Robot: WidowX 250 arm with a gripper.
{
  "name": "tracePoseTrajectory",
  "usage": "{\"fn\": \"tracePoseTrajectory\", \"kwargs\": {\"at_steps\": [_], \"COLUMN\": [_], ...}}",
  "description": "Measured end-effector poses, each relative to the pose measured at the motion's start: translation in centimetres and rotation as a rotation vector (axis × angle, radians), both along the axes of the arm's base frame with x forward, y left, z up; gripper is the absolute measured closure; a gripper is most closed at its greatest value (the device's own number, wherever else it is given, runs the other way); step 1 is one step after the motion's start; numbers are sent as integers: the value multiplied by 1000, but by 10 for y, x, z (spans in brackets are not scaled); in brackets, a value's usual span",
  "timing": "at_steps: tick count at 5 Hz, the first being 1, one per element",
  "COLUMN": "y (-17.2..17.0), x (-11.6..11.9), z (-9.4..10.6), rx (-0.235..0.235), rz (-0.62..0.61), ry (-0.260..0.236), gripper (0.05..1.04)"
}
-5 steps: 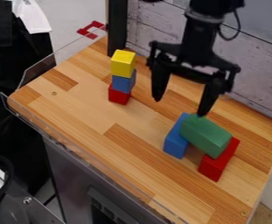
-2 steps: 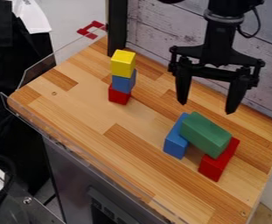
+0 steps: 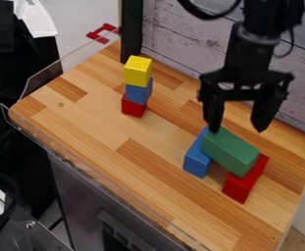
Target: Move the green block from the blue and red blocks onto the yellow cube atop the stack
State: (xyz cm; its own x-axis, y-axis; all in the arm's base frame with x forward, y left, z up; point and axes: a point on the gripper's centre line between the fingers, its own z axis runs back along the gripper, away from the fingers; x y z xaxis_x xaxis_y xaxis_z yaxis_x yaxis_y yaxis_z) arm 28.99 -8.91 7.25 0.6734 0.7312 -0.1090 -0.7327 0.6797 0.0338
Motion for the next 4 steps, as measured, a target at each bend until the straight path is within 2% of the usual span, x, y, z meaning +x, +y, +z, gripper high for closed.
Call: {"fn": "tracePoseTrajectory", "kwargs": {"at_steps": [1, 2, 3, 4], "y": [0, -4, -5, 1], "x": [2, 1, -1, -5], "z": [-7, -11, -13, -20], "rx": [45, 18, -36, -77], "rz": [132, 181, 228, 267], "ry": [53, 56, 31, 49], "gripper": [83, 83, 83, 83]}}
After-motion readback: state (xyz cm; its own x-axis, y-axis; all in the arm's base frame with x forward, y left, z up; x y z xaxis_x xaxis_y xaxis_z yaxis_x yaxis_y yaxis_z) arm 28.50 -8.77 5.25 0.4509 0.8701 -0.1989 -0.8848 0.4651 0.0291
